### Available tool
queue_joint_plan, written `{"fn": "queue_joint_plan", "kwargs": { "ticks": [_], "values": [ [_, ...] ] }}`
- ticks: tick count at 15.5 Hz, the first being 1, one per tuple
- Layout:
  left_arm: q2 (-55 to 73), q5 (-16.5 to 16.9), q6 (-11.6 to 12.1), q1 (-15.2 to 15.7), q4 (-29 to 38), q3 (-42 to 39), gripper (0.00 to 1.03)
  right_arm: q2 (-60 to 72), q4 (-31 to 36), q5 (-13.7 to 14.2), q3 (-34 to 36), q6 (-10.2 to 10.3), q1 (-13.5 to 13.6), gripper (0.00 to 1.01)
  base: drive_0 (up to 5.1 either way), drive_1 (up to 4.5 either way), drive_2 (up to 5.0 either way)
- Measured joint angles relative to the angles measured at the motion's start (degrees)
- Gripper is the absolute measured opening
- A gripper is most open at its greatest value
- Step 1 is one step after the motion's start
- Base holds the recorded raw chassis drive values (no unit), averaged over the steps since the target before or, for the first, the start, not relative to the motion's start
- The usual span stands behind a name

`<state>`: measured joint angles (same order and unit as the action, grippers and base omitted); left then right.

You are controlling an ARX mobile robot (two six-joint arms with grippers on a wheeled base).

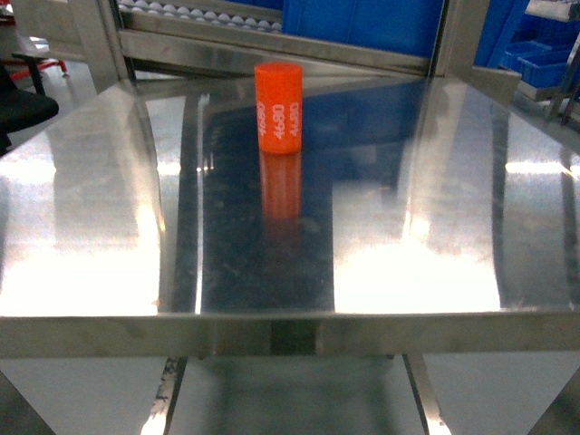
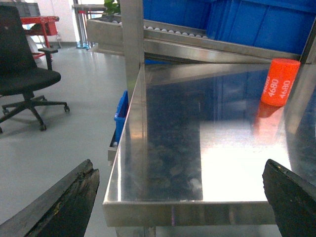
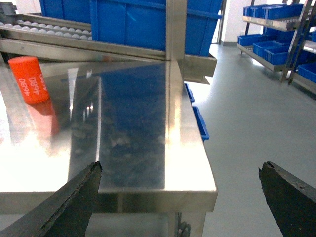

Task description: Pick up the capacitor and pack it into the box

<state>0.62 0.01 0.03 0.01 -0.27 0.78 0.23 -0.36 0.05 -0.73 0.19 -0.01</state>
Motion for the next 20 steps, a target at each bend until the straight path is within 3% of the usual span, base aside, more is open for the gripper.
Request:
{"fn": "queue_joint_plan", "kwargs": {
  "ticks": [20],
  "values": [
    [0.0, 0.0, 0.0, 0.0, 0.0, 0.0, 0.98, 0.0, 0.0, 0.0, 0.0, 0.0, 0.0, 0.98, 0.0, 0.00, 0.0]
  ]
}}
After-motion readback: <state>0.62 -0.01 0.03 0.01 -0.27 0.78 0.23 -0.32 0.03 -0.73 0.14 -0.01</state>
